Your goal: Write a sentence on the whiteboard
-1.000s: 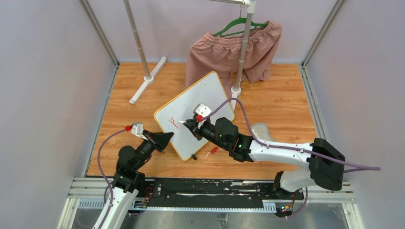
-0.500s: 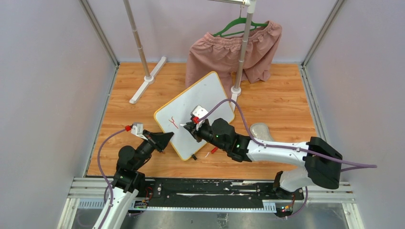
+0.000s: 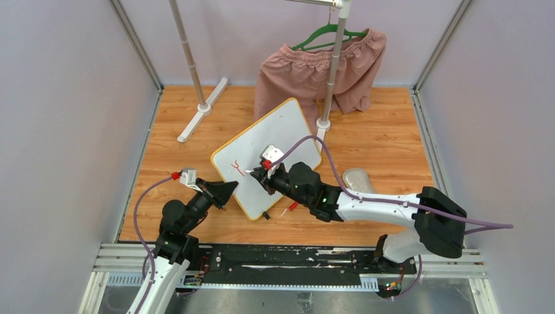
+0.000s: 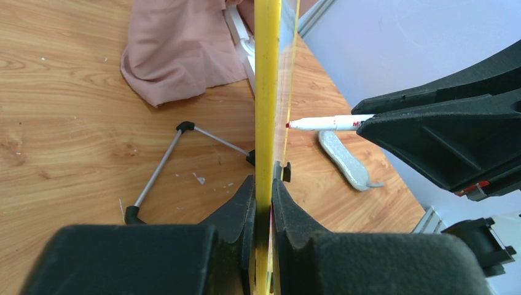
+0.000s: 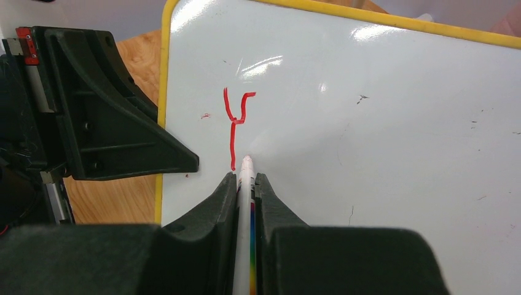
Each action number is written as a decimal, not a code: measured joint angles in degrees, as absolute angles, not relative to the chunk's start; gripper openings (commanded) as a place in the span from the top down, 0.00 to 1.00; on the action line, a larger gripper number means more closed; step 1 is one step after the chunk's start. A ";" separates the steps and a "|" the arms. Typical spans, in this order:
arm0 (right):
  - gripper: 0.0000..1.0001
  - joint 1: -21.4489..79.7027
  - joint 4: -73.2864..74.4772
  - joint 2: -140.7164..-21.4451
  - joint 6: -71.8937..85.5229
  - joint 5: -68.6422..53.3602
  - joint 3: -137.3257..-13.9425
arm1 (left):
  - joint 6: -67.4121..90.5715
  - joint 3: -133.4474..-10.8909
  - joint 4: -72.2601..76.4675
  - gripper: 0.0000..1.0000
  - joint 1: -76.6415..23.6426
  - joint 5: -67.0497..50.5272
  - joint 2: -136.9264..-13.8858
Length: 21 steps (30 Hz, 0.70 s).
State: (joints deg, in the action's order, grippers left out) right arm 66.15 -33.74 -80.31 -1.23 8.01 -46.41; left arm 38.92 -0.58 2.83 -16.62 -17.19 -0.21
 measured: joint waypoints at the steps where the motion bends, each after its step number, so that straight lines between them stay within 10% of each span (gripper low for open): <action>1: 1.00 66.15 -33.85 -80.31 -1.23 8.01 -46.46 | 38.92 -0.58 2.83 1.00 -16.62 -17.19 -0.21; 21: 1.00 66.11 -34.22 -81.56 -1.21 7.94 -47.29 | 38.74 -0.58 2.85 1.00 -16.62 -17.30 -0.21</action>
